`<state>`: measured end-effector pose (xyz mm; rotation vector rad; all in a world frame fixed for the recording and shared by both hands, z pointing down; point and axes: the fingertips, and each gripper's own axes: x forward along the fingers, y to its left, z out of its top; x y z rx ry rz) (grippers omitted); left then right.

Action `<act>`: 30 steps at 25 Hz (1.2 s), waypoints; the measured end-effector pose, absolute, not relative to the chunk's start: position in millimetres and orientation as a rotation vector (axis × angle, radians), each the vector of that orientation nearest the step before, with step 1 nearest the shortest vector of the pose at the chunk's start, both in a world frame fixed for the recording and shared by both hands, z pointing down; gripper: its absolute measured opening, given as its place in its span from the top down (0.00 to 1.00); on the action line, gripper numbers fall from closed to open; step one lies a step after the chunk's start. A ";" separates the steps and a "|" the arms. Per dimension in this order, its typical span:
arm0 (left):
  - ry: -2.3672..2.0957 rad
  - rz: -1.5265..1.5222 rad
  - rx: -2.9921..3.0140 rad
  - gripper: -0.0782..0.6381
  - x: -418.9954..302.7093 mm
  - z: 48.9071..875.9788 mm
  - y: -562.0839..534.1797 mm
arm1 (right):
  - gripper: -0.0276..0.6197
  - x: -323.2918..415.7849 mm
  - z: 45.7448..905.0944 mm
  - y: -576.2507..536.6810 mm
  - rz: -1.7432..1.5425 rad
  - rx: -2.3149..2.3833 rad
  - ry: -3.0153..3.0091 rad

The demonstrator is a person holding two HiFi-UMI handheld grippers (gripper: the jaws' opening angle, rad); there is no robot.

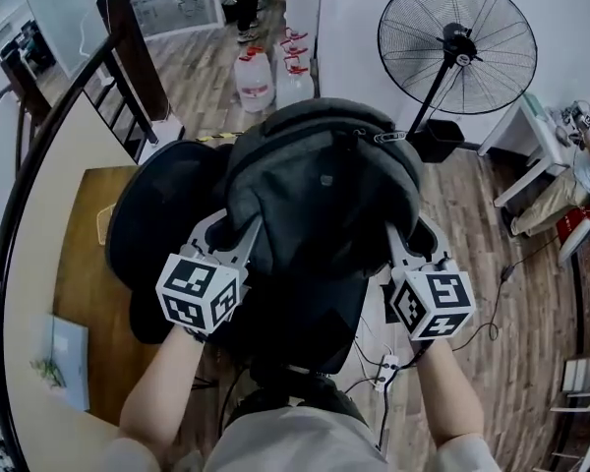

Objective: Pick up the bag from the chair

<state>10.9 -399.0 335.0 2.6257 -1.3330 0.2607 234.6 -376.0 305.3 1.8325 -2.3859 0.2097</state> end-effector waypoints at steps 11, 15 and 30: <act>-1.348 0.226 2.724 0.76 -7.2 277.0 -320.8 | 0.75 215.8 251.6 -301.2 0.200 1.810 -2.460; -1.337 0.245 2.740 0.76 -11.6 275.8 -298.5 | 0.75 210.0 253.7 -279.5 0.248 1.804 -2.464; -1.334 0.318 2.690 0.76 -30.0 315.0 -256.2 | 0.75 191.6 293.8 -247.6 0.370 1.716 -2.452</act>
